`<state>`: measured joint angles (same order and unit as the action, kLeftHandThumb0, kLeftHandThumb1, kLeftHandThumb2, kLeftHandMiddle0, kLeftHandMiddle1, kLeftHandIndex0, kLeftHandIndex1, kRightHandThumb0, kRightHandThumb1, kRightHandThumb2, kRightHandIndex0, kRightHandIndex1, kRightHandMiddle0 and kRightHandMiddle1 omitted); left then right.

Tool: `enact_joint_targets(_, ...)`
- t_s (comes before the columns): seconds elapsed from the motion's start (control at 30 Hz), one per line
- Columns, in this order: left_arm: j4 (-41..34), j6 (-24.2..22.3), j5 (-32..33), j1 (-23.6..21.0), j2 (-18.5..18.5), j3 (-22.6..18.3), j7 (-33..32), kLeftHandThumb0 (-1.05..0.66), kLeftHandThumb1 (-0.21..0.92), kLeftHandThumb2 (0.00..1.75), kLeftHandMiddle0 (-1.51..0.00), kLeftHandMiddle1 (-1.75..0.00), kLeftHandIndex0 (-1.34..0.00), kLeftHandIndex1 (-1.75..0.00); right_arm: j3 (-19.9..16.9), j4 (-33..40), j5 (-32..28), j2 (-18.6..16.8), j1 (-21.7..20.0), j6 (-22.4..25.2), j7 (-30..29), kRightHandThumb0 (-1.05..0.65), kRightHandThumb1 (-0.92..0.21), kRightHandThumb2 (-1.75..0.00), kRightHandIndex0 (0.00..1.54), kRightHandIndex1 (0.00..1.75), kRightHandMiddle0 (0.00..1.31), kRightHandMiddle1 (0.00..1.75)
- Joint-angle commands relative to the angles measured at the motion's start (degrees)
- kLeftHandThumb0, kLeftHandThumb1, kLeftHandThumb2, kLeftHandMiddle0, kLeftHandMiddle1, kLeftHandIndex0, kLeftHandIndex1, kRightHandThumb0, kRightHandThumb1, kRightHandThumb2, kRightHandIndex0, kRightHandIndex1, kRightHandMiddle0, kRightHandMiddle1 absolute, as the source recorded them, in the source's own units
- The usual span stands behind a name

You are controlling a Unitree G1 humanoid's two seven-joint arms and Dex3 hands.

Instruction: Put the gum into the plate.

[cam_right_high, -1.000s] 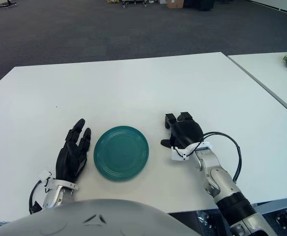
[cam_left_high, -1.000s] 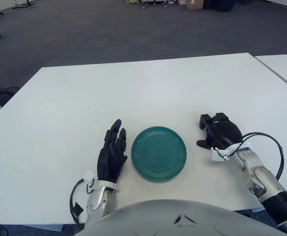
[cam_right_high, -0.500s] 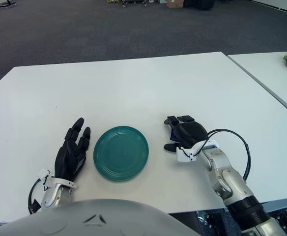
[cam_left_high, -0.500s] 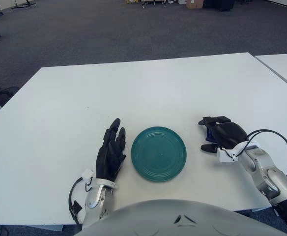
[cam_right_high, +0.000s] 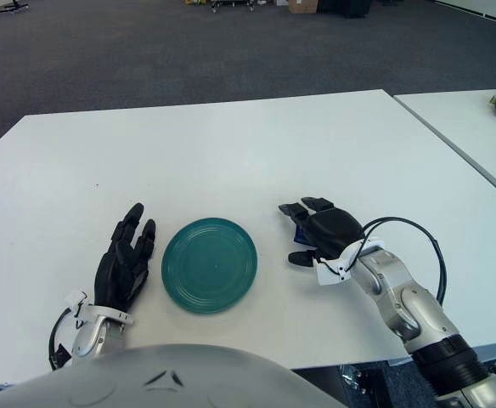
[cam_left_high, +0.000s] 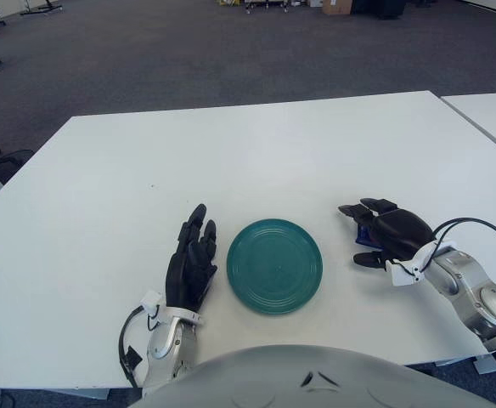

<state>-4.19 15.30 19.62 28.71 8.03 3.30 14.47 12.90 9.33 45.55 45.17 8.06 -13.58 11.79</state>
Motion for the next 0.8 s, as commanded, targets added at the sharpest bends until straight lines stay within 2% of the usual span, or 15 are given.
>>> enact_joint_targets(0.0, 0.00, -1.22, -1.32, 0.61, 0.07, -0.25, -1.89, -1.05, 0.92, 0.77, 0.00, 0.00, 0.00, -0.27, -1.20, 0.21, -1.11, 1.68, -0.88, -1.73, 1.25, -1.05, -0.92, -0.84, 0.10, 0.00, 0.00, 0.08)
enact_joint_targets(0.13, -0.63, -1.60, -1.61, 0.91, 0.28, -0.17, -2.73, -1.05, 0.92, 0.74, -0.01, 0.00, 0.00, -0.27, -1.55, -1.56, -0.35, 3.08, -1.72, -3.72, 1.18, -1.05, -0.92, -0.86, 0.08, 0.00, 0.00, 0.08)
enact_joint_targets(0.37, -0.92, -1.39, -1.71, 1.17, 0.14, -0.06, -2.67, -1.05, 0.92, 0.71, -0.01, 0.00, 0.00, -0.22, -1.20, -4.84, 0.41, 2.99, -3.83, -4.35, 1.00, -1.05, -0.92, -0.85, 0.09, 0.00, 0.00, 0.09)
enact_joint_targets(0.77, -0.99, -1.29, -0.76, 1.31, -0.40, -0.42, -1.85, -1.05, 0.92, 0.69, -0.01, 0.00, 0.00, -0.20, -0.86, -9.42, 0.82, 1.60, -5.21, -2.64, 0.05, -1.05, -0.92, -0.81, 0.10, 0.00, 0.00, 0.05)
